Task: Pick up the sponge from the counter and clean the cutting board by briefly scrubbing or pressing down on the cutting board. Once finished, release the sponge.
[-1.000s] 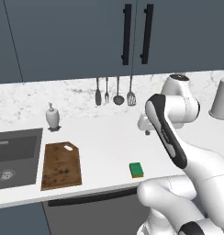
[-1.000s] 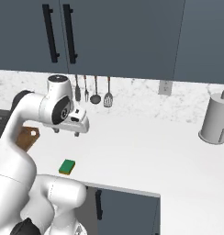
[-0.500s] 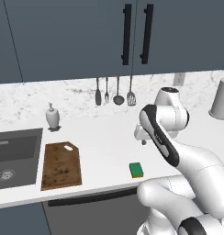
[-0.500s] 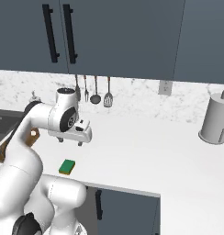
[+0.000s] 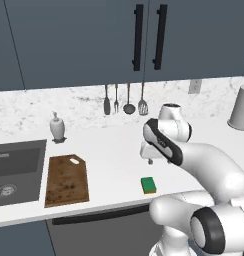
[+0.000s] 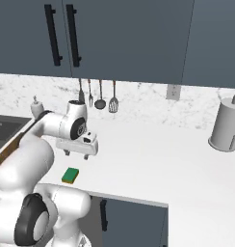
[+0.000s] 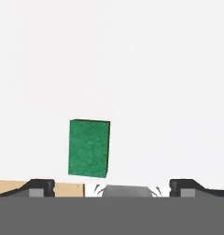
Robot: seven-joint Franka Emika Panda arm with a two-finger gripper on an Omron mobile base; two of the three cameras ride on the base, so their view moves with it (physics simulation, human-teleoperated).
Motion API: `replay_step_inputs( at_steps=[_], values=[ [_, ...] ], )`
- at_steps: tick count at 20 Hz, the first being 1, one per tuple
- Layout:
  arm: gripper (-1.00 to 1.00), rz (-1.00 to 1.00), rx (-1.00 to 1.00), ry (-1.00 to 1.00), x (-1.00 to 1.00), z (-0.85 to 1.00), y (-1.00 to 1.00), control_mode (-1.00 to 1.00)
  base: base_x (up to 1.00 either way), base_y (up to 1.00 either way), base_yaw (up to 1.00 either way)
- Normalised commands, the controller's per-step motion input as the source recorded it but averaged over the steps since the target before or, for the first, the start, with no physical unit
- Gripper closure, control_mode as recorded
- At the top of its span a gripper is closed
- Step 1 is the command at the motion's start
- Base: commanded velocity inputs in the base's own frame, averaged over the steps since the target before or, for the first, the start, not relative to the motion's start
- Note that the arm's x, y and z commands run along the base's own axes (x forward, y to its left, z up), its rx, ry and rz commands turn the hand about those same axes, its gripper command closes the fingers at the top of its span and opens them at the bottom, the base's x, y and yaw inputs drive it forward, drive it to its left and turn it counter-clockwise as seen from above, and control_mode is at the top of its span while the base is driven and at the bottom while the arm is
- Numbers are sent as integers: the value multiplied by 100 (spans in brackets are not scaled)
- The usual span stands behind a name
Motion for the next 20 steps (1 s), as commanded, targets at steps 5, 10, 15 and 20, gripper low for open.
replay_step_inputs(
  at_steps=[5, 10, 15, 20],
  values=[
    [-100, -1, 0, 11, 14, -48, 23, -100, 0, 0, 0],
    [-100, -2, 0, 14, 25, -42, 23, -100, 0, 0, 0],
    [-100, -1, 0, 13, 8, -32, 9, -100, 0, 0, 0],
    [-100, 0, 0, 17, 0, -24, 0, -100, 0, 0, 0]
  ],
)
